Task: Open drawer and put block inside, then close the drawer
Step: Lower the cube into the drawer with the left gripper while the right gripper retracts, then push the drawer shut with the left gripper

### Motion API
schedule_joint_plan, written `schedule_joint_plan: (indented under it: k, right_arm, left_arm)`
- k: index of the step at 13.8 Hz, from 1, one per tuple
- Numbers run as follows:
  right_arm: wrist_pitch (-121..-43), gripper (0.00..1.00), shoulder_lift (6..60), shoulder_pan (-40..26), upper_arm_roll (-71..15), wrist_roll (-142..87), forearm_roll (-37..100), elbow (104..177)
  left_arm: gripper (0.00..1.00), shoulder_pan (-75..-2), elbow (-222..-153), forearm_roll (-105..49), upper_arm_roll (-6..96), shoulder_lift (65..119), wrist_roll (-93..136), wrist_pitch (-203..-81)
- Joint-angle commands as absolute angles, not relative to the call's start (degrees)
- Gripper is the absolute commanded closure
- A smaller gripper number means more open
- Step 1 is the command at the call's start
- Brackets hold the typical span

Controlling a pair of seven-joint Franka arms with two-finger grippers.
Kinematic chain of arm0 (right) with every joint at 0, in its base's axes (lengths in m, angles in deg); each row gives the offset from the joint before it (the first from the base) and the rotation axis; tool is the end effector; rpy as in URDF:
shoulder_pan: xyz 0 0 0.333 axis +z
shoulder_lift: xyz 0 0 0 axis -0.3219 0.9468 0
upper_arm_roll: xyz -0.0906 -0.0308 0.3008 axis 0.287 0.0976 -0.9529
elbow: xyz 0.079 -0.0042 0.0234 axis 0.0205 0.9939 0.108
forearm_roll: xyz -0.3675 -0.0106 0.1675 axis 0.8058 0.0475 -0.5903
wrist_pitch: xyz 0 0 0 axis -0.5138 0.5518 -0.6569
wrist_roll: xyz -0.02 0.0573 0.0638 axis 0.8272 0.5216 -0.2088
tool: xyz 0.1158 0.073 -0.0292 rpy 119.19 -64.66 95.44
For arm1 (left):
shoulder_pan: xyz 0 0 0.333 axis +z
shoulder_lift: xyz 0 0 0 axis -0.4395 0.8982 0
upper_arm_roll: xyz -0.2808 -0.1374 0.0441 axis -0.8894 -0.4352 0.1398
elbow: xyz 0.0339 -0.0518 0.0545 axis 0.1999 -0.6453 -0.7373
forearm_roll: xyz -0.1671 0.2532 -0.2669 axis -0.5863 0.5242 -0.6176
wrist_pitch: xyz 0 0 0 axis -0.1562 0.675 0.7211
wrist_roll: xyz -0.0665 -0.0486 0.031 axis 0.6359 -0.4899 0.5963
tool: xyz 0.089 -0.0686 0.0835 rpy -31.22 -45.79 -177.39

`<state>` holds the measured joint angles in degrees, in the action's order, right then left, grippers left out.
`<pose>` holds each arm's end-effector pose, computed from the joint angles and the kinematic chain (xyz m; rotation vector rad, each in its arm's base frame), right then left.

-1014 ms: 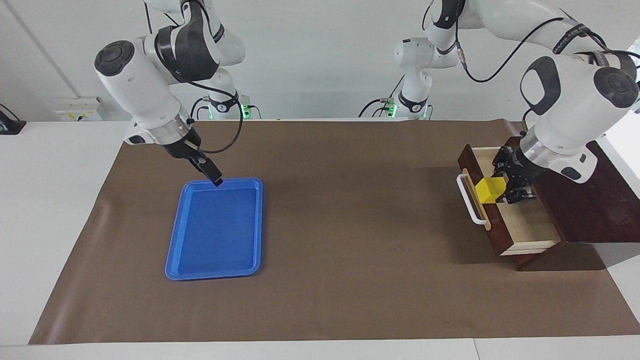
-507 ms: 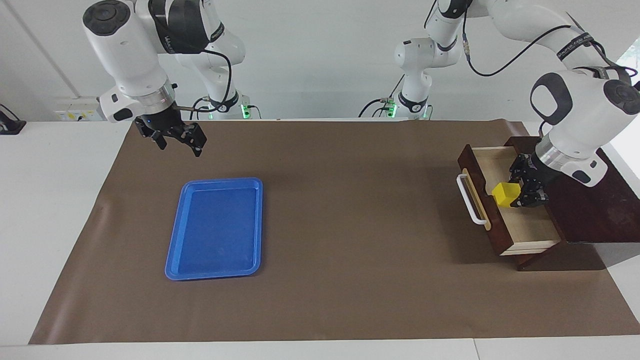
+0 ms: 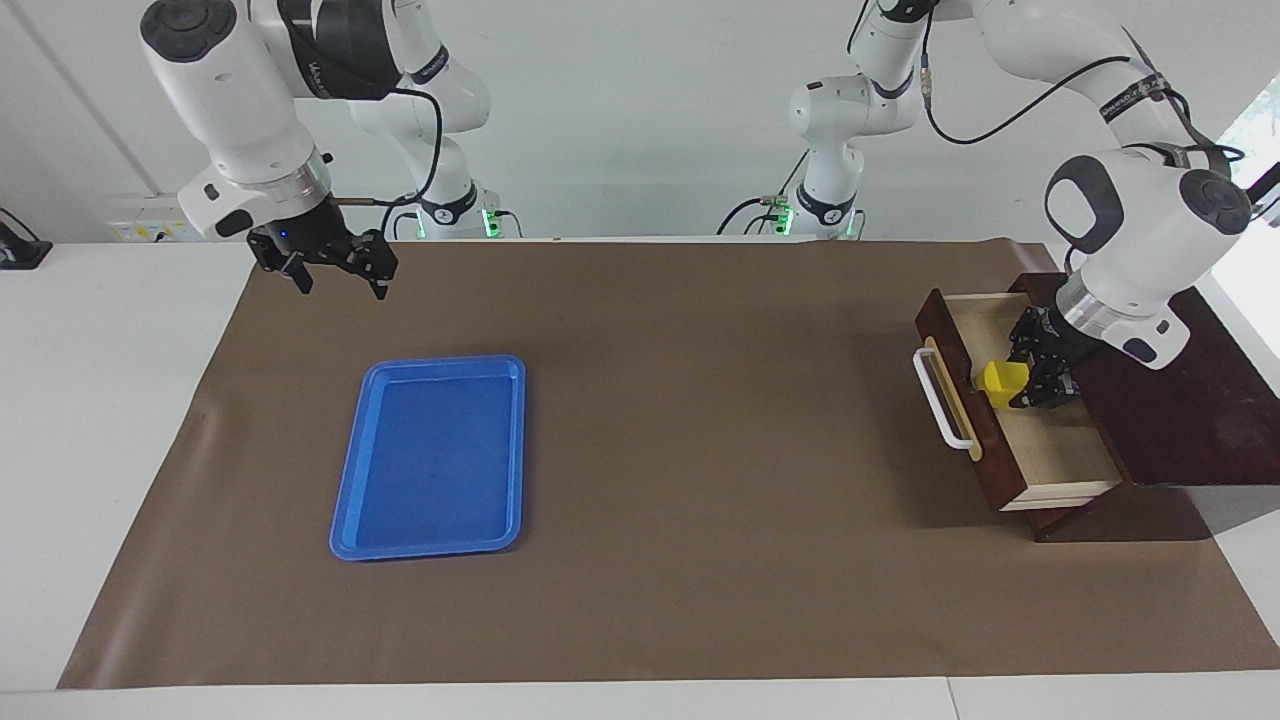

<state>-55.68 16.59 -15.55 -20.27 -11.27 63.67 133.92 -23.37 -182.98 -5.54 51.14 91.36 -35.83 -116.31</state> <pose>0.5544 0.0218 0.5452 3.1012 -0.1556 -0.1232 0.6087 0.0559 0.4010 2.4061 2.0060 -0.0634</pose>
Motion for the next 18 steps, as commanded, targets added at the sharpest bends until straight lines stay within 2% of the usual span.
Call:
schedule_joint_plan:
  k: [1, 2, 3, 5, 6, 7, 9, 10, 11, 12, 13, 14, 16, 18]
  right_arm:
    - [-54.6, 0.0, 15.3, -16.4, -20.9, -12.8, 64.4, 135.3]
    - [-54.7, 0.0, 15.4, -16.4, -20.9, -12.9, 64.4, 135.2]
    - [-54.7, 0.0, 15.4, -16.4, -20.9, -12.9, 64.4, 135.2]
    - [-54.8, 0.0, 15.4, -16.3, -20.9, -12.9, 64.4, 135.2]
    - [-54.8, 0.0, 15.4, -16.3, -20.9, -12.9, 64.4, 135.2]
    - [-54.7, 0.0, 15.4, -16.4, -21.0, -13.1, 64.4, 135.2]
    - [-54.7, 0.0, 15.4, -16.4, -20.9, -14.7, 64.4, 135.2]
    - [-54.8, 0.0, 15.4, -16.5, -20.9, -14.9, 64.4, 135.2]
    - [-54.8, 0.0, 15.4, -16.4, -20.9, -14.9, 64.4, 135.2]
    - [-54.8, 0.0, 15.4, -16.3, -21.0, -14.9, 64.3, 135.2]
    - [-54.9, 0.0, 15.3, -16.3, -21.0, -14.8, 63.7, 135.3]
    - [-54.9, 0.0, 15.4, -16.3, -21.0, -14.8, 63.6, 135.3]
    - [-54.9, 0.0, 15.3, -16.3, -21.0, -14.7, 63.6, 135.3]
    - [-55.0, 0.0, 15.3, -16.2, -21.0, -14.6, 63.6, 135.3]
  left_arm:
    - [1.0, -22.6, -190.8, -6.3, 50.8, 86.7, -34.6, -121.1]
    - [0.94, -22.6, -190.9, -6.2, 50.8, 86.7, -34.5, -121.3]
    - [0.81, -22.6, -190.8, -6.2, 50.8, 86.7, -33.8, -121.4]
    - [0.35, -22.9, -189.2, -6.2, 50.8, 87.4, -33.4, -121.4]
    - [0.0, -23.4, -186.5, -6.2, 50.8, 88.4, -34.3, -120.9]
    - [0.0, -24.4, -183.1, -6.2, 50.2, 89.7, -37.2, -119.0]
    - [0.02, -32.1, -177.1, -6.1, 50.4, 92.2, -46.5, -116.4]
    - [0.14, -35.9, -177.1, -5.7, 50.4, 92.3, -50.7, -117.1]
    - [0.32, -39.0, -178.4, -5.7, 50.4, 92.2, -51.3, -117.2]
    - [0.45, -40.5, -181.1, -5.6, 50.5, 91.6, -51.3, -118.3]
    - [0.5, -40.2, -183.2, -5.6, 50.5, 90.8, -51.2, -120.4]
    - [0.5, -39.4, -184.0, -5.6, 50.5, 90.5, -51.1, -121.2]
    - [0.38, -37.9, -183.5, -5.6, 50.6, 90.8, -49.6, -121.4]
    - [0.31, -37.2, -184.2, -5.6, 50.7, 90.5, -47.2, -121.1]
